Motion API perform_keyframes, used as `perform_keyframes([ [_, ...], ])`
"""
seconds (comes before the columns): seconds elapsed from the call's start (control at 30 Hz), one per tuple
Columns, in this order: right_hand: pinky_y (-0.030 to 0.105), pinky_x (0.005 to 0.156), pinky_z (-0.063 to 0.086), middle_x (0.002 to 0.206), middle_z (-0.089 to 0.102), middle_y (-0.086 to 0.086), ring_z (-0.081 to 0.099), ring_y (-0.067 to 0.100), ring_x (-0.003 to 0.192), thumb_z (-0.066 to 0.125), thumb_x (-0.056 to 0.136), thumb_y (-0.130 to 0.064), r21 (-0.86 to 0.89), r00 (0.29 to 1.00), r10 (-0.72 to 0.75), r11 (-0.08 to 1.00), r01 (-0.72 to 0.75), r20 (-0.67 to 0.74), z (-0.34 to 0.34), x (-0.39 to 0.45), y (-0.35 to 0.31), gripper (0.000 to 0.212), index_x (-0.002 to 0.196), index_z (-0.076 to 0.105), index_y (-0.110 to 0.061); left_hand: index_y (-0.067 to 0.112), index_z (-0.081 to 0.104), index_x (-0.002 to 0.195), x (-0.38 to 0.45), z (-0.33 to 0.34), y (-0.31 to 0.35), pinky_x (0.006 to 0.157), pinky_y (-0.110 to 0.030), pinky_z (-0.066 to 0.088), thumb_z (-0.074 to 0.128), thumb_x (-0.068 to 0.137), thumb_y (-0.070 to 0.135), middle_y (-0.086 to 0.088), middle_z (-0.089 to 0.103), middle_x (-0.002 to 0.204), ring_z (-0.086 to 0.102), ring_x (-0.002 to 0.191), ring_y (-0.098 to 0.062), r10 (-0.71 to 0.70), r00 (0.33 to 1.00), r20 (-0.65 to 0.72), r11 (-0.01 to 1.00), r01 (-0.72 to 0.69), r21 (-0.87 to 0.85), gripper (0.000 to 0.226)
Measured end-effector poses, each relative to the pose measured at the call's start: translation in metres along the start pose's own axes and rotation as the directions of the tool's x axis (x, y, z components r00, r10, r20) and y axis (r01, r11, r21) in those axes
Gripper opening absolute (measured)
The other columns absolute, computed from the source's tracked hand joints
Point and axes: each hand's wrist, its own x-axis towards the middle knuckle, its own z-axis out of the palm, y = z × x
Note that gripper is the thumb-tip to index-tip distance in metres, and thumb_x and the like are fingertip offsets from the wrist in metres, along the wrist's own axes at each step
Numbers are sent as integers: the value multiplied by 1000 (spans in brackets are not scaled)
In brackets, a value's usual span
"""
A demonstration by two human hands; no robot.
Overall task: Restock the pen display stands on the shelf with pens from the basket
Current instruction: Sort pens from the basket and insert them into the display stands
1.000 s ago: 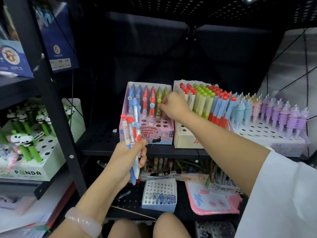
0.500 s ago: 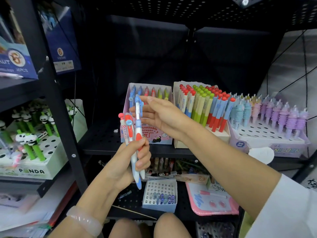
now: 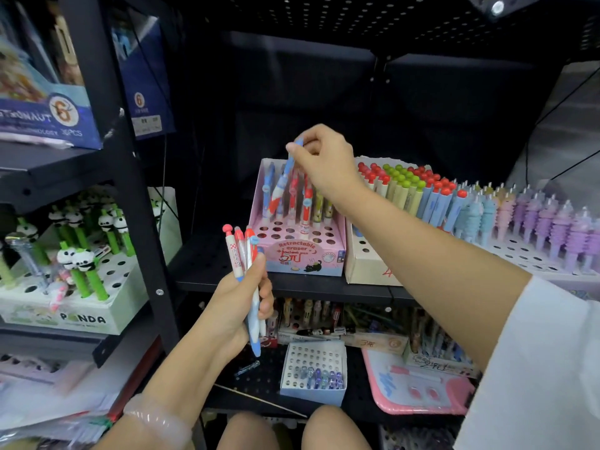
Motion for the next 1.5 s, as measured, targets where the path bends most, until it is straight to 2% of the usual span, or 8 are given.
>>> perform_keyframes([
  [0.1, 13, 59, 44, 69, 59, -10, 57, 5, 65, 61, 89, -28, -196, 998, -57, 979, 60, 22, 11, 2, 10, 10, 86, 54, -21, 12, 43, 70, 0, -5, 0, 36, -18, 31, 58, 72, 40, 1, 38, 50, 34, 37, -8, 14, 999, -38, 1000, -14, 3, 32],
  [0.43, 33, 89, 35, 117, 53, 4, 43, 23, 113, 60, 87, -40, -599, 977, -178, 772, 213, 118, 32, 8, 28, 29, 102, 66, -16, 15, 47, 73, 3, -14, -2, 39, -19, 34, 58, 76, 40, 1, 41, 50, 35, 39, -8, 55, 998, -37, 995, -52, 80, 28],
  [0.63, 40, 95, 37, 119, 51, 9, 44, 28, 115, 53, 91, -40, -594, 989, 23, 802, 71, 149, 30, 12, 30, 32, 107, 65, -16, 14, 47, 76, 4, -14, -4, 37, -18, 34, 61, 70, 42, 3, 42, 49, 36, 38, -8, 108, 993, -46, 992, -104, 72, 31],
  [0.83, 44, 101, 28, 131, 45, 9, 38, 27, 123, 43, 95, -40, -844, 969, 25, 497, 201, 246, 35, 3, 25, 40, 124, 57, -17, 15, 49, 77, 3, -12, -4, 37, -18, 33, 63, 69, 43, 3, 43, 49, 38, 38, -9, 122, 991, -46, 989, -118, 84, 32],
  [1.03, 27, 96, 31, 124, 53, 5, 46, 18, 113, 50, 94, -25, -517, 956, -258, 805, 293, 141, 20, -35, 10, 28, 115, 63, -12, 15, 48, 73, 0, -9, -1, 38, -18, 34, 66, 65, 45, 3, 43, 49, 37, 38, -9, 143, 989, -35, 983, -138, 123, 35],
  [1.13, 13, 73, 42, 93, 65, -6, 54, 5, 84, 53, 94, -27, -88, 949, -46, 993, 77, 312, 18, -72, 4, 20, 100, 69, -17, 13, 46, 69, 1, -1, -1, 37, -19, 33, 63, 68, 45, 3, 42, 46, 36, 36, -9, 143, 989, -28, 981, -138, 136, 35],
  [1.27, 21, 83, 54, 59, 63, -14, 60, 0, 67, 53, 94, -34, 190, 776, 160, 921, -340, 610, 12, -94, 7, 37, 59, 64, -28, 11, 50, 72, 0, 12, -4, 35, -18, 34, 60, 67, 45, 0, 45, 46, 39, 34, -9, 165, 986, 0, 980, -164, 113, 36],
  [1.5, 16, 69, 51, 78, 61, -2, 59, 3, 72, 54, 94, -28, 319, 775, 208, 825, -467, 597, -1, -93, 19, 35, 103, 64, 4, 10, 47, 72, 1, 23, -7, 35, -18, 34, 56, 70, 49, 0, 45, 47, 38, 35, -9, 146, 989, -19, 981, -142, 136, 40],
])
